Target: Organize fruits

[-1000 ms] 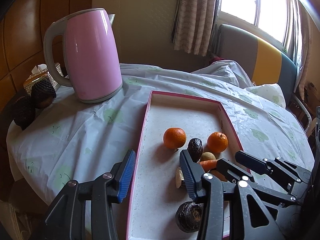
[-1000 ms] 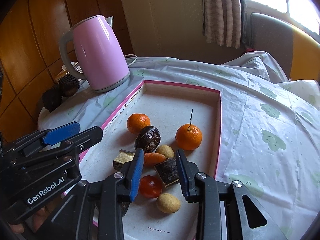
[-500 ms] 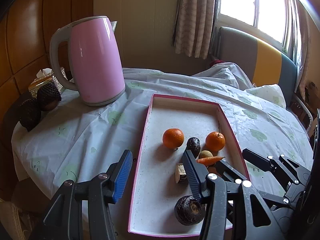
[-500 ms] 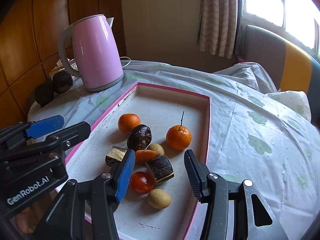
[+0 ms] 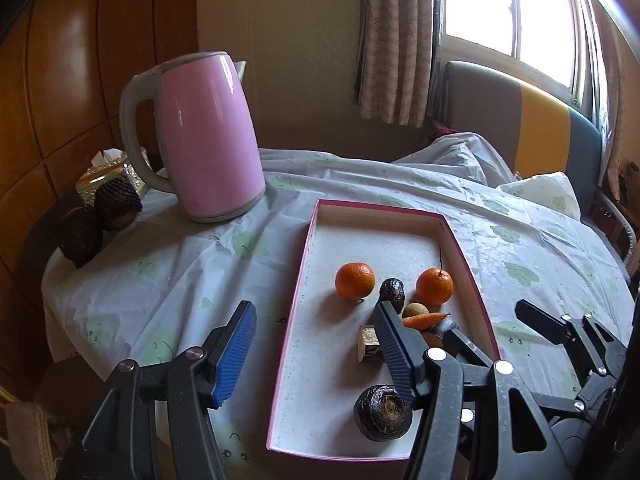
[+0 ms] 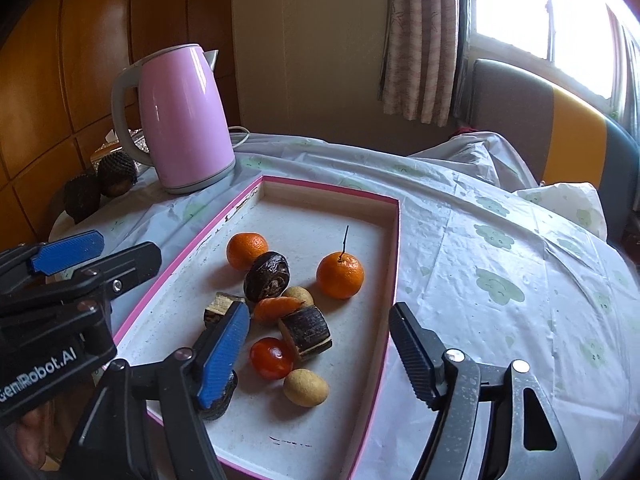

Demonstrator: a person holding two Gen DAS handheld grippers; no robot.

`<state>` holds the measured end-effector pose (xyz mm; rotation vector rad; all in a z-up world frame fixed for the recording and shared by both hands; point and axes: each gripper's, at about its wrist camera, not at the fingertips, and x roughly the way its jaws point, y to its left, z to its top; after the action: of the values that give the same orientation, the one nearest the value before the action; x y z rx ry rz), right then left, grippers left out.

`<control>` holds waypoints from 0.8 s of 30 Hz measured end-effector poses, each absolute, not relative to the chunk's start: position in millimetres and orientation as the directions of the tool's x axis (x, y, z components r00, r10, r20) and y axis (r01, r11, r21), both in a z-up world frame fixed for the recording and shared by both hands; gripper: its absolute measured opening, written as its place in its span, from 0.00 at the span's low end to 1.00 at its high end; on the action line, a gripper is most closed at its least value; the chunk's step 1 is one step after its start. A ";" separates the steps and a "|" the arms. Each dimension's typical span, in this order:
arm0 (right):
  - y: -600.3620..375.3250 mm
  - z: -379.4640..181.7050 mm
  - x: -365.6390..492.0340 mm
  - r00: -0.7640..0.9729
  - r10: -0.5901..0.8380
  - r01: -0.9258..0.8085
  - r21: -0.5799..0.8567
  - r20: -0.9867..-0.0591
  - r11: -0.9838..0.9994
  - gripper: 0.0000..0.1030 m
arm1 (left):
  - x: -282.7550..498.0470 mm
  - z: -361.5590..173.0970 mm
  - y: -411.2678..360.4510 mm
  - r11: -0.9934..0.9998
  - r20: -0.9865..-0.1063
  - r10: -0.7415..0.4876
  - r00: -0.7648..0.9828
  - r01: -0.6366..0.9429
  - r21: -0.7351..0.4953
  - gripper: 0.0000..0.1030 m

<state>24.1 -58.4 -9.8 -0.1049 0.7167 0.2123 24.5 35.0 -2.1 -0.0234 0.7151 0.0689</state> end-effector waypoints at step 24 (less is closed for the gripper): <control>-68.9 -1.4 5.7 0.770 0.129 -0.189 -0.030 -0.625 0.982 0.80 | 6.6 3.2 32.8 0.996 -0.611 0.083 0.787 -0.090 0.019 0.60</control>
<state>5.7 -68.9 -1.4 -0.0933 0.6704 0.1724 6.6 32.8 3.2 -0.0109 0.6581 0.0933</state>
